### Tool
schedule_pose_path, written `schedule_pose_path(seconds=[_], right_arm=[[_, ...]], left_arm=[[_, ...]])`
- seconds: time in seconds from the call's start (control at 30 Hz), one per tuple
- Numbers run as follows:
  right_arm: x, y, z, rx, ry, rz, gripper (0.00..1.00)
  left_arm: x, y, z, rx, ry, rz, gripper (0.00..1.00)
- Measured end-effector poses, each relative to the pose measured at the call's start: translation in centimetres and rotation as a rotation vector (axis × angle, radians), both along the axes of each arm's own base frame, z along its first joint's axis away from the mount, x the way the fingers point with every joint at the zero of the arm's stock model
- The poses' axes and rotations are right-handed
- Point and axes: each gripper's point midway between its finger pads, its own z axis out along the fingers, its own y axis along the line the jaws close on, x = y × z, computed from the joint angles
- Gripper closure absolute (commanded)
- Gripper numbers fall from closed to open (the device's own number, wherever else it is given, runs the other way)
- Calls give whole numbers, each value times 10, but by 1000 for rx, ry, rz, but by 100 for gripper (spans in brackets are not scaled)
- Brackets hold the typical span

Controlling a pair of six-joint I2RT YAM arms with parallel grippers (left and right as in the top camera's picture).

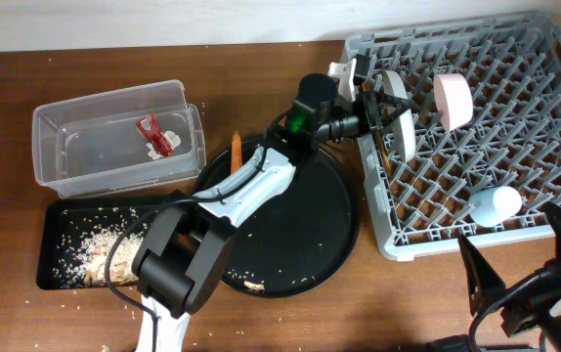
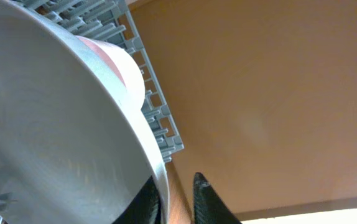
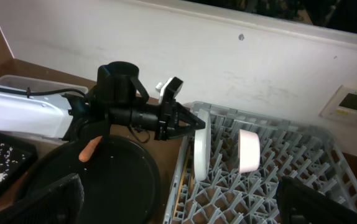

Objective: Sort waste into correct bins and load items into the dishwasher rack

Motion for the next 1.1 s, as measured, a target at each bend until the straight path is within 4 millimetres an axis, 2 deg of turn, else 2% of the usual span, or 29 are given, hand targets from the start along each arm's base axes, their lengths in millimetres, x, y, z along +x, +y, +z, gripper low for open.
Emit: schedule_pose_path(seconds=[0.07, 0.13, 0.17, 0.2, 0.23, 0.3, 0.43, 0.47, 0.5, 0.53, 0.57, 0.63, 0.67, 0.7, 0.73, 0.77, 0.83, 0.87, 0.9, 0.93, 1.03, 1.1], right_arm=[[0, 0, 0, 0, 0, 0, 2], [0, 0, 0, 0, 1, 0, 1], [0, 0, 0, 0, 0, 0, 1], [0, 0, 0, 0, 0, 0, 2], [0, 0, 0, 0, 0, 0, 2], [0, 0, 0, 0, 0, 0, 2], [0, 0, 0, 1, 1, 0, 2], [0, 0, 0, 0, 0, 0, 2], [0, 0, 0, 0, 0, 0, 2], [0, 0, 0, 0, -2, -1, 2], [0, 0, 0, 0, -1, -1, 2], [1, 0, 1, 1, -3, 0, 2], [0, 0, 1, 1, -3, 0, 2], [0, 0, 0, 0, 0, -1, 2], [0, 0, 0, 0, 1, 0, 2], [0, 0, 0, -1, 1, -1, 1], [0, 0, 0, 0, 1, 0, 2], [0, 0, 0, -1, 1, 0, 2], [0, 0, 0, -1, 1, 0, 2], [0, 0, 0, 0, 1, -1, 2], [0, 0, 0, 0, 1, 0, 2], [0, 0, 0, 0, 1, 0, 2]], left_arm=[[2, 1, 0, 2, -4, 10, 40], [2, 3, -19, 64, 49, 26, 37], [3, 4, -26, 85, 66, 30, 22], [3, 7, -34, 112, 88, 33, 16], [3, 8, -36, 120, 82, 33, 1], [6, 15, -46, 156, 91, 37, 1], [25, 31, -21, 82, -15, 29, 1], [26, 35, -20, 81, -33, 15, 1], [26, 41, -27, 113, -17, 9, 1], [22, 52, -41, 192, 36, 13, 1], [14, 74, -58, 337, 100, 52, 1], [-2, 128, -50, 606, 99, 184, 1], [-15, 165, -36, 759, 70, 275, 1], [-22, 188, -26, 845, 52, 324, 2], [-35, 232, -26, 1037, 56, 404, 5], [-39, 254, -42, 1166, 73, 423, 5], [-49, 281, -84, 1349, 120, 411, 20], [-50, 288, -101, 1400, 130, 404, 27], [-45, 289, -113, 1423, 123, 410, 27], [-33, 287, -134, 1450, 120, 403, 28], [-21, 297, -195, 1524, 181, 367, 34], [-13, 313, -206, 1534, 209, 392, 44]])
